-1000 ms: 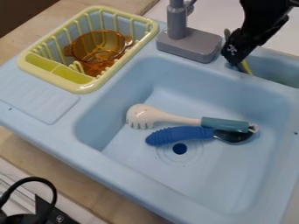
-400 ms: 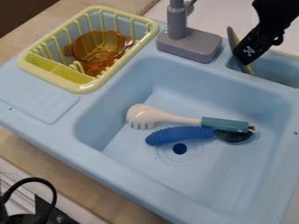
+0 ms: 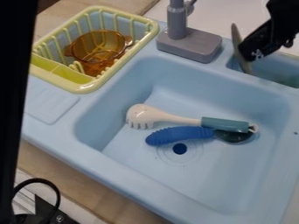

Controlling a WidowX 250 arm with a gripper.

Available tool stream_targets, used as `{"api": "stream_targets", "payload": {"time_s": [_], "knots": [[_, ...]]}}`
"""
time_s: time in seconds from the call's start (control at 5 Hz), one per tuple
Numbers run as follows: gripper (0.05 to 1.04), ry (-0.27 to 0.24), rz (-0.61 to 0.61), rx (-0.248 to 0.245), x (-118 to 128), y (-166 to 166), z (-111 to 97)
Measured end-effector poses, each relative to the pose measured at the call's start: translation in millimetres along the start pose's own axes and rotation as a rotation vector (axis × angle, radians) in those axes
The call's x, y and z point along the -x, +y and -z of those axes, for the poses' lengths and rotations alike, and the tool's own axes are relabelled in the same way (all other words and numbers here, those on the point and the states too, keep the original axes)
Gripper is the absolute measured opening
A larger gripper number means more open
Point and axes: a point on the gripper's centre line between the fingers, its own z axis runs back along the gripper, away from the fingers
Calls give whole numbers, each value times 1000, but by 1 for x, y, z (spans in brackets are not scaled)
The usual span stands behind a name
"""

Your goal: Put the yellow spatula in the left side of the sink

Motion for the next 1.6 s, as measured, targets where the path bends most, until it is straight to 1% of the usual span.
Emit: {"api": "stream_targets", "payload": {"time_s": [0.2,0.4,0.6,0.8,1.0,1.2,1.4,1.6], "knots": [[446,-5,11,-10,3,11,8],[261,-18,10,-11,1,14,10],[252,-18,14,-8,1,13,9],[252,-31,21,-3,-1,12,9],[252,-32,6,13,-11,11,3],[252,-17,-10,34,-20,14,-10],[252,-6,-27,79,-24,16,-27],[252,-6,-34,111,-22,22,-42]]}}
